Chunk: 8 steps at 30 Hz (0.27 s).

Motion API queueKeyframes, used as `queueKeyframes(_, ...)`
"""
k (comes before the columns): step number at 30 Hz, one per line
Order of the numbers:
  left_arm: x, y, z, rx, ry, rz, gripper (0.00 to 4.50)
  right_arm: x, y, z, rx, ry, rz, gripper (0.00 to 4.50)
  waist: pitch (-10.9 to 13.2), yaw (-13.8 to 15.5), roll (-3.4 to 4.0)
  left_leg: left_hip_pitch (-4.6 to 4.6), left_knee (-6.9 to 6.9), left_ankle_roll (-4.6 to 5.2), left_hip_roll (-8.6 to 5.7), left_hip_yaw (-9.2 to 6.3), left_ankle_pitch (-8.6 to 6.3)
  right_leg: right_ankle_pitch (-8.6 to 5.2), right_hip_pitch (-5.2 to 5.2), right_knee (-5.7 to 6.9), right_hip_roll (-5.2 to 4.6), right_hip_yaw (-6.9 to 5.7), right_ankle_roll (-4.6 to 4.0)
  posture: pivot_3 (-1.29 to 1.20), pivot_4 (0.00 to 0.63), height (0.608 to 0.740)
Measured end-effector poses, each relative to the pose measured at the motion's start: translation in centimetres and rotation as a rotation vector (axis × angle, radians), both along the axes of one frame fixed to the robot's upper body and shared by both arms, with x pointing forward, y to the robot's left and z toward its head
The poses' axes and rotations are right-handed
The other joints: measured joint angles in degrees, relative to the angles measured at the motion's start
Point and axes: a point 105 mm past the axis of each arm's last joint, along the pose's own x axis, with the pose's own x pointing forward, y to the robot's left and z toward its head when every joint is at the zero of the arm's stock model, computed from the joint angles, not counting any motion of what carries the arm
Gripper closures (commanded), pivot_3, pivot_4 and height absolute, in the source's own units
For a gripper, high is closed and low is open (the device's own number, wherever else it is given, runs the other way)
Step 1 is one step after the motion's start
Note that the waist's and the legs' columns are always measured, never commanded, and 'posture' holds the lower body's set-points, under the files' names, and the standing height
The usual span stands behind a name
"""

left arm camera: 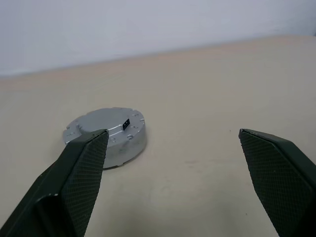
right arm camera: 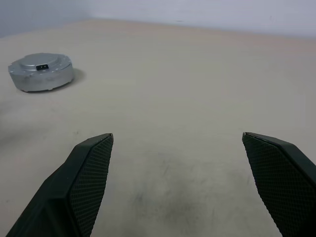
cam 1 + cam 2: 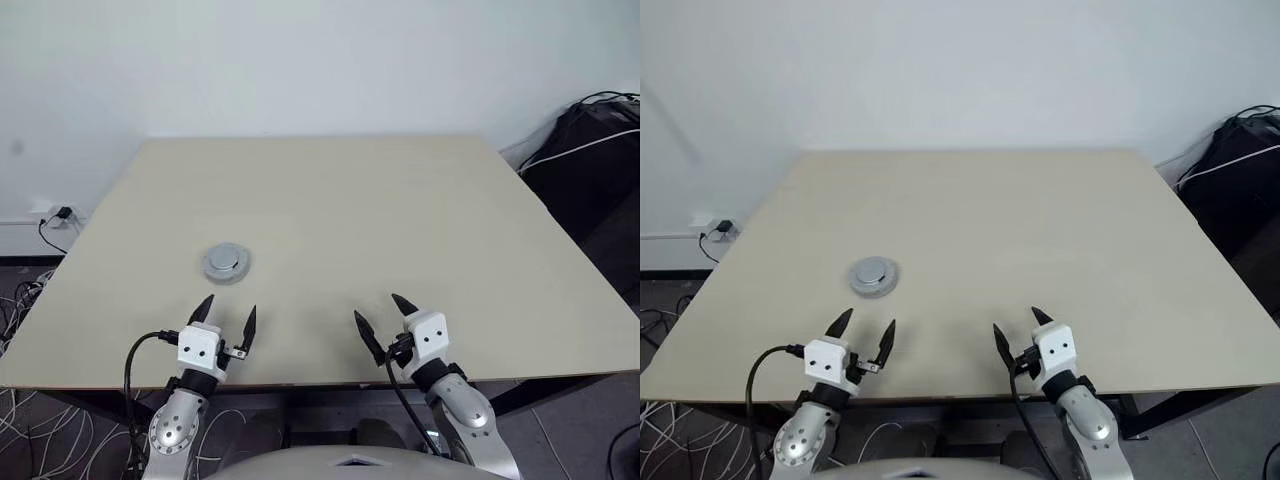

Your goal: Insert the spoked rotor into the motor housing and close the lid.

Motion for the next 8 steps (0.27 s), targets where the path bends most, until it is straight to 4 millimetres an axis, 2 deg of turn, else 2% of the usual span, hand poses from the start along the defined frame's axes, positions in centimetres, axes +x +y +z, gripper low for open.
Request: queueKeyframes(8,-0.41,-0.07,-0.87,-0.001,0.031,-0.004,0.03,-0.09,-0.08,-0.30,0.000,-0.004,-0.002,0.00,0.0,0.0,0.00,0.00,0.01,0.00,0.00,0.00,0.00,0.00,0.02,0.01,-0.02,0.00,0.00,0.00,0.000,0.740)
